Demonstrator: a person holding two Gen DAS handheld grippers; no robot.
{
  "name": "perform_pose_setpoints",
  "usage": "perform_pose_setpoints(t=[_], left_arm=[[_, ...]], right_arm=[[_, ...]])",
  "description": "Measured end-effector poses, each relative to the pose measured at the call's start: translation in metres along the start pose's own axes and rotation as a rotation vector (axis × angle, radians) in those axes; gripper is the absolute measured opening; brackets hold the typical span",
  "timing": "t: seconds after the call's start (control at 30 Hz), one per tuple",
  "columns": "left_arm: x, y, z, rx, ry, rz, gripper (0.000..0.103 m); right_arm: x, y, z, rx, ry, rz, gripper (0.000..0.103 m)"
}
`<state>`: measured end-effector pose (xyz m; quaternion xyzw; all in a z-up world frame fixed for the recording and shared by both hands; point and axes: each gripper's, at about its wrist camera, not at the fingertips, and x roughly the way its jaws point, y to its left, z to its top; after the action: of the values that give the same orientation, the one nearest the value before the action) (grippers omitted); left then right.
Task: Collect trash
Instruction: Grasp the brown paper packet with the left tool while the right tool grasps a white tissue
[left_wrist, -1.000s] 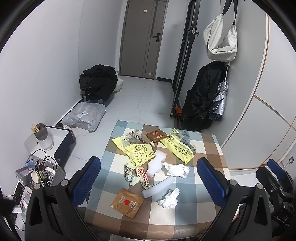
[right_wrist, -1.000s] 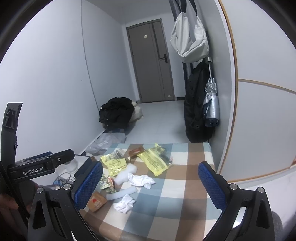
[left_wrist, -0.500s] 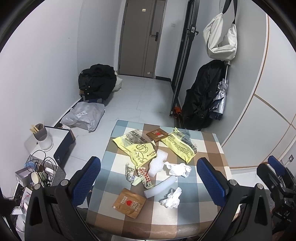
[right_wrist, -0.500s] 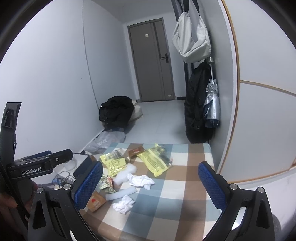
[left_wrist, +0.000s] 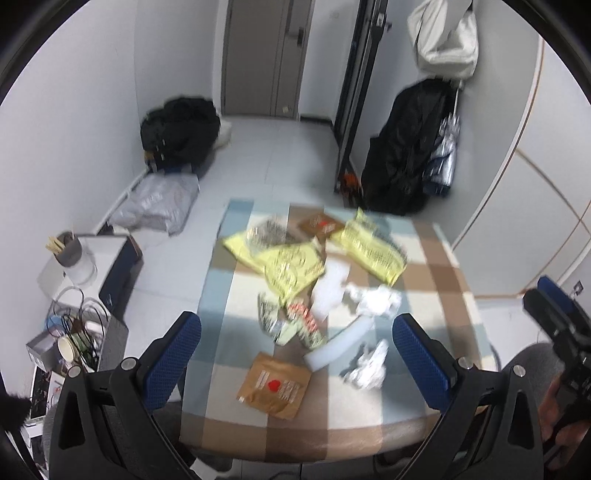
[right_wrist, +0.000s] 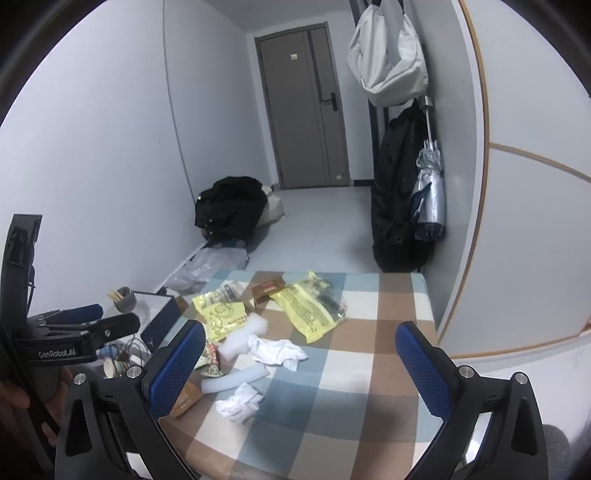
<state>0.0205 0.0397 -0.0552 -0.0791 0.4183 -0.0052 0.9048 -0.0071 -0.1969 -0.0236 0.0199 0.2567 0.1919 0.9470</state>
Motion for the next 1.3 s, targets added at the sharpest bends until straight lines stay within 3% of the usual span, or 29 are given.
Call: perform_pose_setpoints(t=[0.23, 0.37, 0.6, 0.83, 0.9, 0.97, 1.03, 1.3], left_arm=[[0.037, 0.018, -0.019, 0.076, 0.201, -0.030, 0.102], [0.052, 0.018, -0.034, 0.157, 0.304, -0.044, 0.096], [0.080, 0.013, -0.045, 0.233, 0.437, -0.061, 0.091], [0.083, 0.005, -0.050, 0.318, 0.452, -0.001, 0.091], [0.079, 0.003, -0.050, 0.332, 0.443, 0.007, 0.085], [0.075, 0.002, -0.047, 0.333, 0.439, 0.006, 0.068], [0.073, -0.001, -0.047, 0.347, 0.434, -0.002, 0.060], [0.070, -0.004, -0.042, 0.334, 0.435, -0.026, 0.045]], right_arm=[[0.024, 0.001, -0.010, -0.010, 0.031, 0.022, 0.103], [0.039, 0.001, -0.019, -0.004, 0.063, 0.033, 0.103], [0.057, -0.002, -0.034, 0.002, 0.117, 0.041, 0.103], [0.064, -0.009, -0.038, 0.029, 0.146, 0.054, 0.103], [0.065, -0.011, -0.039, 0.039, 0.150, 0.062, 0.103], [0.067, -0.012, -0.039, 0.044, 0.157, 0.065, 0.103], [0.067, -0.013, -0.040, 0.047, 0.159, 0.072, 0.103], [0.066, -0.004, -0.044, 0.013, 0.172, 0.068, 0.103]])
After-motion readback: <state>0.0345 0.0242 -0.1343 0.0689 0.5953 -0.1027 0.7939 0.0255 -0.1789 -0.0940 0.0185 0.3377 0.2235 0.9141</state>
